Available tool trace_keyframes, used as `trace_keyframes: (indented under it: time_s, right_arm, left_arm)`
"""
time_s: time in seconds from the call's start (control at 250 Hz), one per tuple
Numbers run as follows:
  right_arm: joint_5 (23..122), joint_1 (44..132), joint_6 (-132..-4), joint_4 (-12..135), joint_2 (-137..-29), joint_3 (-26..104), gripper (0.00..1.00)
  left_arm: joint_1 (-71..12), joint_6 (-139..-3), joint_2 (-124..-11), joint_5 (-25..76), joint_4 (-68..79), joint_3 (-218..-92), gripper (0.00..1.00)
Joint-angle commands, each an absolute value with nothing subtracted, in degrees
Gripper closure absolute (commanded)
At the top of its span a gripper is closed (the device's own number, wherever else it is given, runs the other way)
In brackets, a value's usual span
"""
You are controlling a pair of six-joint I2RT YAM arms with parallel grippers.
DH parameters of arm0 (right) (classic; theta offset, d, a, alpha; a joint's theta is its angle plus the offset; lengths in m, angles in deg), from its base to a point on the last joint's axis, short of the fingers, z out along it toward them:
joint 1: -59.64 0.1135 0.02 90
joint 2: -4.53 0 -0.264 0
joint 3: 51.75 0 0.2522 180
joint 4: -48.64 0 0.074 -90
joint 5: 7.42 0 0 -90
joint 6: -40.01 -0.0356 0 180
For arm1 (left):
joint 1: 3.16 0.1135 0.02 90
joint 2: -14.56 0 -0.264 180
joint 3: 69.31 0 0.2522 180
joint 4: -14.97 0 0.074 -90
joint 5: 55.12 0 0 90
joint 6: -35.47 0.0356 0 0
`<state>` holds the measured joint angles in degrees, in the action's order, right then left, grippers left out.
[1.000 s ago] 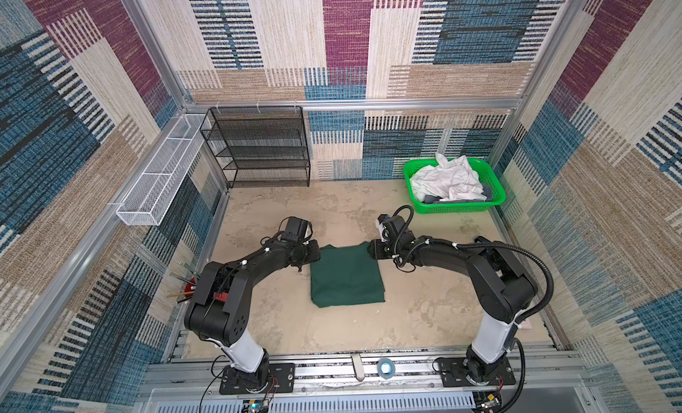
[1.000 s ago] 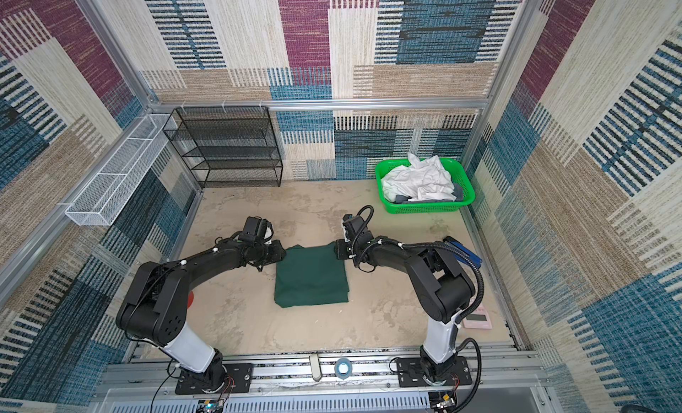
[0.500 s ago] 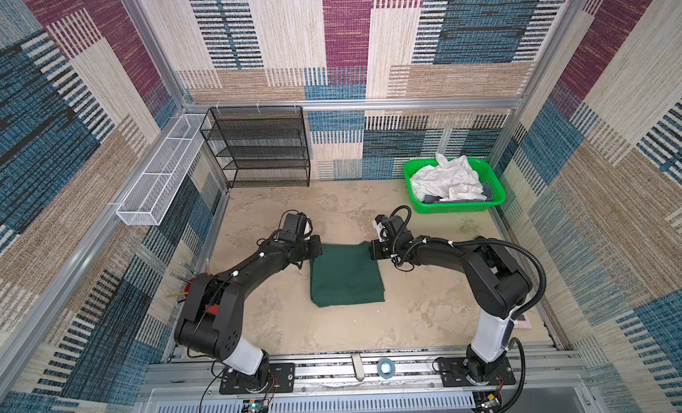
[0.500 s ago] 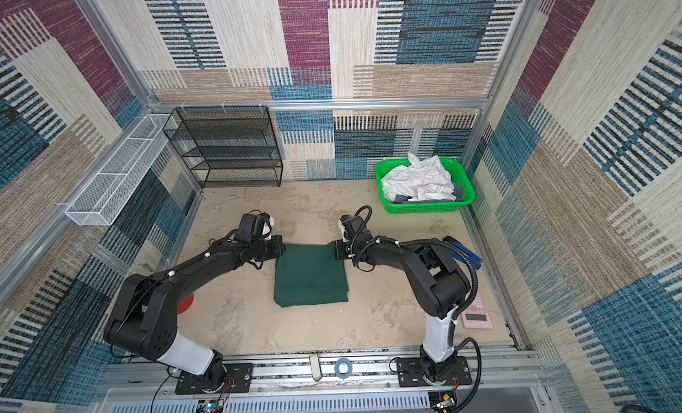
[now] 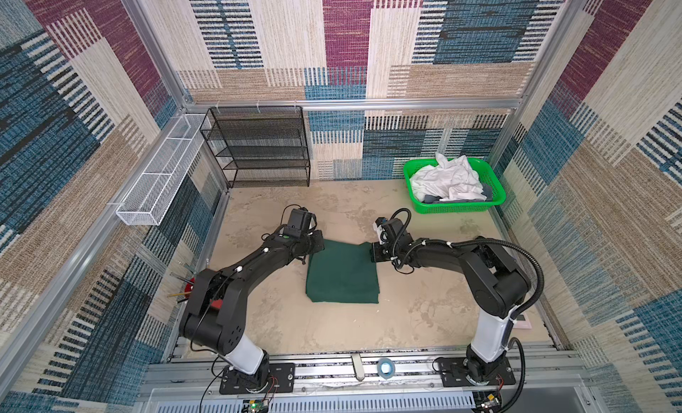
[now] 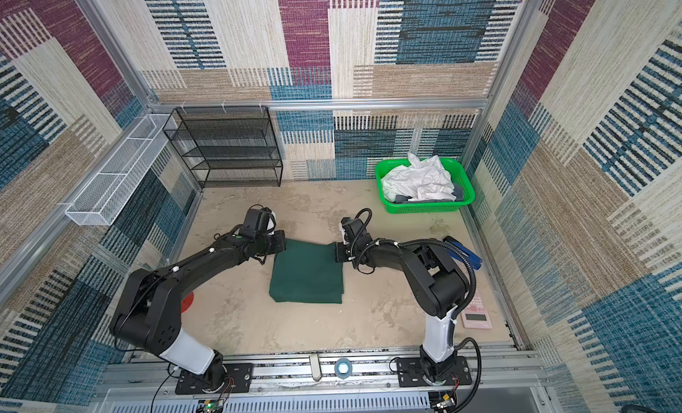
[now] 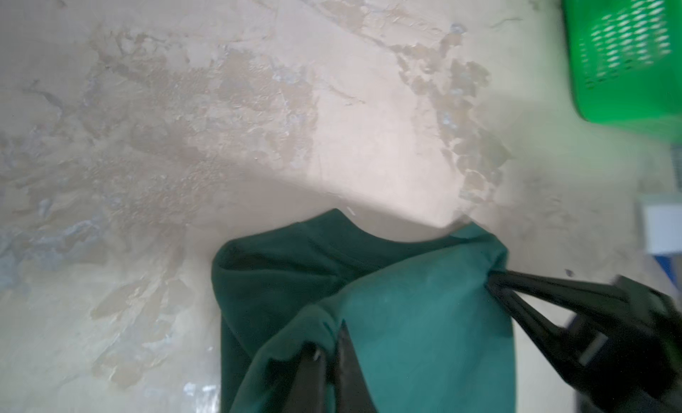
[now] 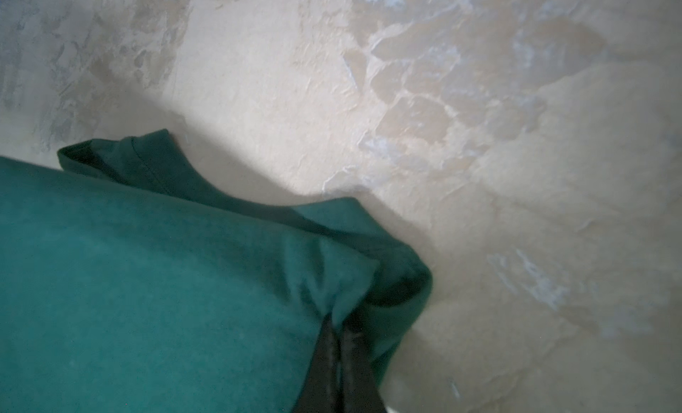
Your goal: Fold and stack the t-shirts
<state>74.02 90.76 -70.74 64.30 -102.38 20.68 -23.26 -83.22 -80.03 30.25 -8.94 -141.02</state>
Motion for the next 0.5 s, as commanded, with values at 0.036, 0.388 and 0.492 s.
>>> trace_keyframes:
  time_s: [0.036, 0.388, 0.492]
  right_arm:
    - [75.09, 90.75, -70.39, 63.19, -102.01, 20.38, 1.00]
    - [84.70, 90.40, -72.81, 65.29, -97.91, 18.33, 1.00]
    - [86.32, 90.14, -72.69, 65.39, -98.27, 18.14, 1.00]
  left_arm:
    - [-23.11, -83.20, -86.10, 32.53, -0.99, -142.78, 1.00]
    - [-22.93, -88.07, -92.91, 41.13, -11.09, -146.45, 1.00]
    - [-22.84, -88.52, -94.02, 40.60, -11.62, -146.26, 1.00]
